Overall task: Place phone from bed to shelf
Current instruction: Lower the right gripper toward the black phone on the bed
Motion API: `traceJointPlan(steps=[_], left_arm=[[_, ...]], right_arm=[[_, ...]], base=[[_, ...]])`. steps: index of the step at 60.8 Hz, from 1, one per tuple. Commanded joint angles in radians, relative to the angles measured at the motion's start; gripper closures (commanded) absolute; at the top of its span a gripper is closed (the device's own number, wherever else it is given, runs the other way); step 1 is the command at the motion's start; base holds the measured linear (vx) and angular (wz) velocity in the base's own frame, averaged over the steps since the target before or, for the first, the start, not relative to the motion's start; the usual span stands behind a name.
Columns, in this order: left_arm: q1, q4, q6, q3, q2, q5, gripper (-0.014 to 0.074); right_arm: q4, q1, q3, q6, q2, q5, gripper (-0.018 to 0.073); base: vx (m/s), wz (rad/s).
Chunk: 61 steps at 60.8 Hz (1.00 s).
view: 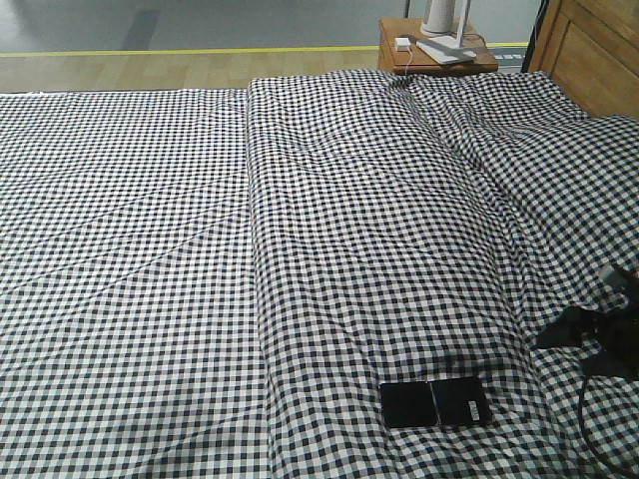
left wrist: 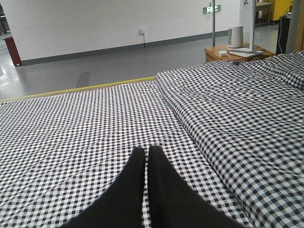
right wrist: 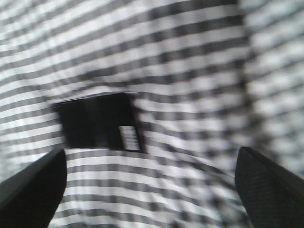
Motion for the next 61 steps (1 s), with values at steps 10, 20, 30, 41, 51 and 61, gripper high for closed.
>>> traceJointPlan(steps=[10,20,30,41,51,61], left_arm=[[-0.003,-0.009,-0.006,-0.023,-0.004,-0.072,0.0595],[-0.003,-0.009,-0.006,-0.023,-0.004,-0.072,0.0595],[-0.003,-0.009,-0.006,-0.023,-0.004,-0.072,0.0595],[-0.003,-0.009,-0.006,-0.023,-0.004,-0.072,0.0595],[-0.003,-0.009,-0.006,-0.023,-0.004,-0.072,0.0595],[-0.003,-0.009,-0.006,-0.023,-0.004,-0.072,0.0595]], right_arm=[[0.161,0.001,-0.118,-0.13,0.073,0.209,-0.01],[0.18,0.001,-0.139,-0.172,0.133,0.224,-0.0093],[0.217,0.001,-0.139,-0.224,0.184,0.253,-0.0088],[0.296,0.001,-0.139,-0.267,0.226,0.3,-0.0083],[0.324,0.001,-0.139,-0.3,0.254,0.308,-0.0079],[0.374,0.001,-0.139,-0.328,0.282,0.319,-0.0075]], base=[[0.0,0.0],[0.0,0.0],[0.0,0.0],[0.0,0.0],[0.0,0.0],[0.0,0.0]])
